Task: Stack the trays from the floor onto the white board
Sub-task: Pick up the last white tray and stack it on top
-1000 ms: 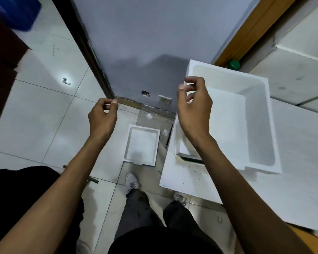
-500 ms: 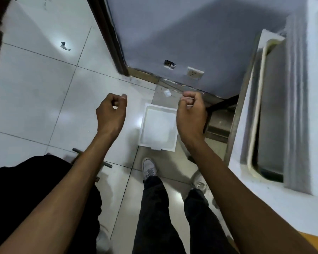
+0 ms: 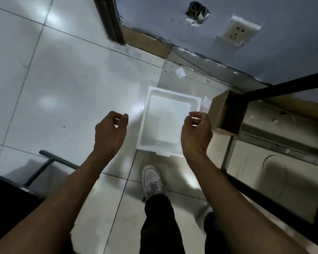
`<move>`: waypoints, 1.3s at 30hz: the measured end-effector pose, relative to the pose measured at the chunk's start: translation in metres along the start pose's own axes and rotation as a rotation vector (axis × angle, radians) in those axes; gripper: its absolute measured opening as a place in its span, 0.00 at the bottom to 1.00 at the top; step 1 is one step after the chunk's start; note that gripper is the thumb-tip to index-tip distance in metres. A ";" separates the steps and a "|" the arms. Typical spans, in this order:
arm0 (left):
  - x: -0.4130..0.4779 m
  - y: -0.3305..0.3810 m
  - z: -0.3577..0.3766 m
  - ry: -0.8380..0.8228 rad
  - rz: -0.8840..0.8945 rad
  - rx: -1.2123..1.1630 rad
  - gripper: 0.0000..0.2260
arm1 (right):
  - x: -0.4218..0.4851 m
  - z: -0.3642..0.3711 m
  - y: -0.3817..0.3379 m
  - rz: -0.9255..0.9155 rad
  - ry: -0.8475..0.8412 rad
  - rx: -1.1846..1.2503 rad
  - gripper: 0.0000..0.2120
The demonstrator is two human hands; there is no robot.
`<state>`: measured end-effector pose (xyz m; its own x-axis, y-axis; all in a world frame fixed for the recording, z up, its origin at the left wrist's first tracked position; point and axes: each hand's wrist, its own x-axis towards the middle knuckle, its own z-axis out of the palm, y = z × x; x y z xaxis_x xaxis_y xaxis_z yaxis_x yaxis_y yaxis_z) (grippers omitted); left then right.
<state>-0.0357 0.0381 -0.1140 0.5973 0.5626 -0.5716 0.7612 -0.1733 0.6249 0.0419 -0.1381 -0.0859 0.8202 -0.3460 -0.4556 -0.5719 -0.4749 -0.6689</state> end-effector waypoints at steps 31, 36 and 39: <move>0.127 -0.100 0.185 0.004 -0.211 0.002 0.20 | 0.174 0.084 0.208 0.342 0.032 -0.123 0.12; 0.118 -0.088 0.174 0.041 -0.277 -0.057 0.24 | 0.173 0.081 0.194 0.360 0.093 0.089 0.10; 0.113 -0.080 0.155 0.126 -0.288 -0.057 0.27 | 0.168 0.078 0.180 0.279 0.067 0.072 0.14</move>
<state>0.0098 -0.0100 -0.3113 0.3205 0.6780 -0.6615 0.8773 0.0509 0.4773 0.0775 -0.2186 -0.3286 0.6275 -0.5090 -0.5892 -0.7704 -0.2964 -0.5644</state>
